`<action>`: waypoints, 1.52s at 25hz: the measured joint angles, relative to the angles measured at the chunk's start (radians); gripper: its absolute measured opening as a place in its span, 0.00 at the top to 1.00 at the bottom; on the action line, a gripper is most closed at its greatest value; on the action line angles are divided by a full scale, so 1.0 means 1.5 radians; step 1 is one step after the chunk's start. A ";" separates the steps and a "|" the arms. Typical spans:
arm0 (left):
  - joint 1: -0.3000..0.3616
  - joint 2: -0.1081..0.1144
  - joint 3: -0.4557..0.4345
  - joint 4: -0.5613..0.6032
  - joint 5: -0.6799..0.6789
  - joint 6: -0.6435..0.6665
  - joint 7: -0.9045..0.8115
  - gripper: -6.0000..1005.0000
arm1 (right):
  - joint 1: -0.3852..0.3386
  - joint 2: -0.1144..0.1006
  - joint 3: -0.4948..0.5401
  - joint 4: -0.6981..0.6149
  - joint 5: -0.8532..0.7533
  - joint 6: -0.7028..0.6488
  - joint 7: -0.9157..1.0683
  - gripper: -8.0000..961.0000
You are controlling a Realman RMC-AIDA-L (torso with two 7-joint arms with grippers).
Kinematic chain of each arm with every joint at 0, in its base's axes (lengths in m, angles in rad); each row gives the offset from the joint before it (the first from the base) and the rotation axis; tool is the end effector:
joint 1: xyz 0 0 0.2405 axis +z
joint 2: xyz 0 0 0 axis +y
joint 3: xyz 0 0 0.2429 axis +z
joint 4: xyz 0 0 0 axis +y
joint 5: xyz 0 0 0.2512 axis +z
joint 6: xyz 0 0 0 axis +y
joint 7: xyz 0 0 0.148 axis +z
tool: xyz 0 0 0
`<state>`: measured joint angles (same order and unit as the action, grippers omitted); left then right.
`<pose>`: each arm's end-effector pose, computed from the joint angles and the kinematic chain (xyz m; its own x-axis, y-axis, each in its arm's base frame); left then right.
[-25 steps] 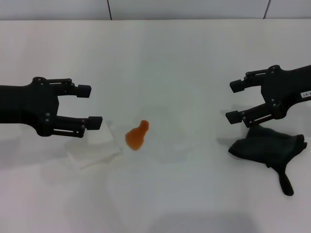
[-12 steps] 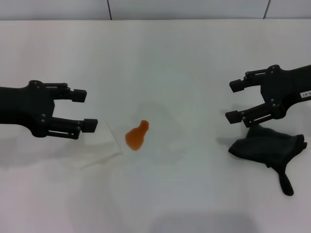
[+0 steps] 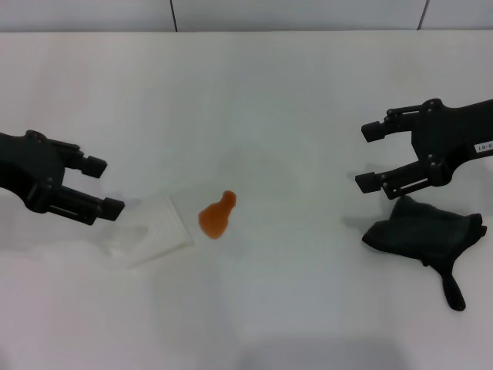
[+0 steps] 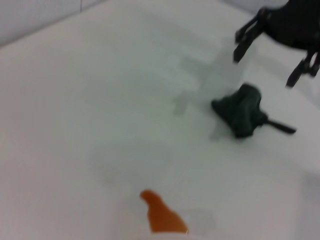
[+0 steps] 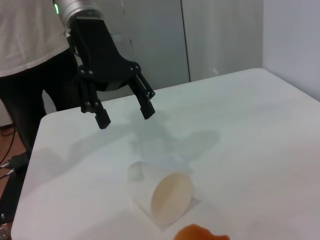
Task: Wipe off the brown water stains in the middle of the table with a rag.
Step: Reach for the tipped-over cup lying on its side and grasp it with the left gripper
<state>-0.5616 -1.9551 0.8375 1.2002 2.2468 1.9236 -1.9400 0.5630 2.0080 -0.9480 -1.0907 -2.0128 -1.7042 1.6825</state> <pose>-0.2184 0.3592 0.1135 0.8829 0.4664 0.0539 0.4695 -0.8781 -0.0923 0.1912 0.3815 0.0644 0.9456 -0.1955 -0.2602 -0.2322 -0.9654 -0.1187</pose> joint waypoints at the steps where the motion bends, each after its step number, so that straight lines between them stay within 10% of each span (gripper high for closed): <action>1: -0.006 0.000 0.001 0.002 0.014 0.002 -0.004 0.14 | 0.000 0.000 0.000 0.000 0.000 0.000 0.000 0.10; 11: -0.039 -0.011 0.024 0.037 0.126 0.004 -0.024 0.14 | 0.004 0.001 -0.001 0.000 0.002 0.000 0.000 0.09; 24: -0.033 -0.072 0.063 0.033 0.208 -0.066 0.011 0.13 | 0.005 0.001 -0.006 0.000 0.009 0.006 -0.004 0.10; 38: -0.021 -0.079 0.076 -0.011 0.208 -0.130 0.038 0.14 | 0.006 0.002 -0.007 0.000 0.010 0.002 -0.004 0.10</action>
<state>-0.5924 -2.0739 0.9518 1.1833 2.5584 1.7286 -1.8825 0.5722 2.0108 -0.9587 -1.0907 -1.9981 -1.7015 1.6768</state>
